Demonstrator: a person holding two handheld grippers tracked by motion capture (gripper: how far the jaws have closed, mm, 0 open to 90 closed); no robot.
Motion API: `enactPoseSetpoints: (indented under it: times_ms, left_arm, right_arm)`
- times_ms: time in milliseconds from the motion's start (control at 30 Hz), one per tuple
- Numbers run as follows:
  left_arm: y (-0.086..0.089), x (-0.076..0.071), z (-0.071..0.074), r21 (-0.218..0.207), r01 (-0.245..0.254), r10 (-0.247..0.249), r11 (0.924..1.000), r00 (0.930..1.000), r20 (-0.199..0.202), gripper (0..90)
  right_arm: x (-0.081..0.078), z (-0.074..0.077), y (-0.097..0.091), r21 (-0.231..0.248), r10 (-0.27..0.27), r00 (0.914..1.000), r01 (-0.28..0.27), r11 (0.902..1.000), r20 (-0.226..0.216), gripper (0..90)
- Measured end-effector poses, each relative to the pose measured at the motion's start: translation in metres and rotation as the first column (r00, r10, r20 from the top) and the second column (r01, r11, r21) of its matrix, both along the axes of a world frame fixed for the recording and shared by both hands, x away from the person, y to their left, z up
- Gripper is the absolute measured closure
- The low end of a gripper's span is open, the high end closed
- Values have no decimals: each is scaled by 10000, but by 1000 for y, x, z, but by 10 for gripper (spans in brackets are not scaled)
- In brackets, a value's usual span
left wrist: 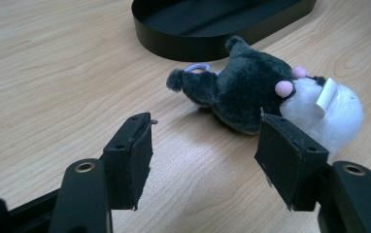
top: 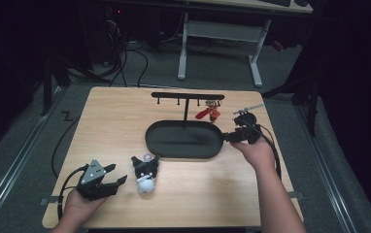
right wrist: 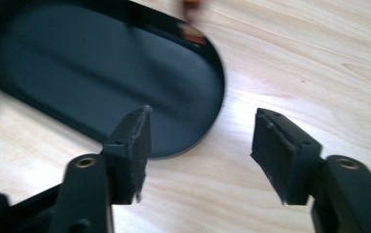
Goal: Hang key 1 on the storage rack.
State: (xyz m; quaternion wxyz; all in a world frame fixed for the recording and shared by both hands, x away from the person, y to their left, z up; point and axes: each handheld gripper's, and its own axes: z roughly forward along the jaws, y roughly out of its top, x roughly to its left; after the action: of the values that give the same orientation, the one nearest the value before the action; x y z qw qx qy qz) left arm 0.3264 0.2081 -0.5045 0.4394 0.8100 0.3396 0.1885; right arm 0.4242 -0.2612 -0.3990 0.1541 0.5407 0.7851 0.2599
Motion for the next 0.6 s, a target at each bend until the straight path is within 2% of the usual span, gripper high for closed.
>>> enactPoseSetpoints:
  times_ms: [33,67,100,167,200,233,267,300,333,367,400,433,467,500,533,567,600]
  left_arm:
    - [0,0,0,-5,-22,22,10000,10000,-28,383]
    - [0,0,0,-5,-22,22,10000,10000,-28,383]
    - [-1,-1,-1,-33,-56,56,10000,10000,-57,383]
    - [-3,-1,-2,-26,-163,163,9999,9997,-157,383]
    - [-5,-1,-3,35,-259,260,9997,9995,-191,383]
    - [-8,-1,-3,177,-268,272,9995,9994,-222,382]
    - [-10,-1,-4,236,-232,237,9995,9995,-211,382]
    - [-10,-1,-4,236,-232,237,9995,9995,-211,382]
    - [-13,-1,-4,338,-185,192,9993,9996,-212,382]
    - [-15,-1,-5,455,-191,199,9988,9996,-176,382]
    - [-18,1,-5,570,-252,263,9981,9995,-183,391]
    - [-18,2,-5,471,-320,331,9984,9992,-224,402]
    - [-18,4,-6,348,-355,365,9988,9989,-295,425]
    - [-18,4,-6,348,-355,365,9988,9989,-295,474]
    - [-18,6,-6,296,-410,422,9987,9982,-415,474]
    - [-18,8,-7,287,-381,398,9989,9973,-617,536]
    - [-17,10,-9,311,-360,382,9989,9964,-760,623]
  right_arm:
    - [-12,-5,0,159,92,9993,-98,9998,354,361]
    - [-24,-11,1,76,205,9976,-210,9998,654,341]
    - [-24,-11,1,76,205,9976,-210,9998,654,341]
    - [-50,-27,3,-193,515,9904,-495,9986,1280,317]
    - [-66,-38,4,-187,569,9849,-546,9983,1638,309]
    - [-89,-58,1,103,535,9756,-570,9983,2128,306]
    - [-97,-65,-1,208,505,9713,-569,9982,2326,306]
    - [-97,-65,-1,208,505,9713,-569,9982,2326,306]
    - [-107,-73,-4,278,374,9631,-465,9985,2667,313]
    - [-121,-83,-7,260,182,9472,-280,9993,3201,330]
    - [-143,-96,-14,752,-334,9048,15,9972,4246,387]
    - [-151,-101,-16,1203,-811,9035,329,9922,4209,397]
    - [-152,-101,-19,1748,-873,9321,263,9843,3515,350]
    - [-152,-101,-19,1748,-873,9321,263,9843,3515,350]
    - [-153,-100,-20,1804,-796,9372,182,9834,3396,363]
    - [-157,-101,-20,1488,-727,9239,173,9887,3756,407]
    - [-158,-101,-20,1403,-755,9225,235,9898,3785,401]
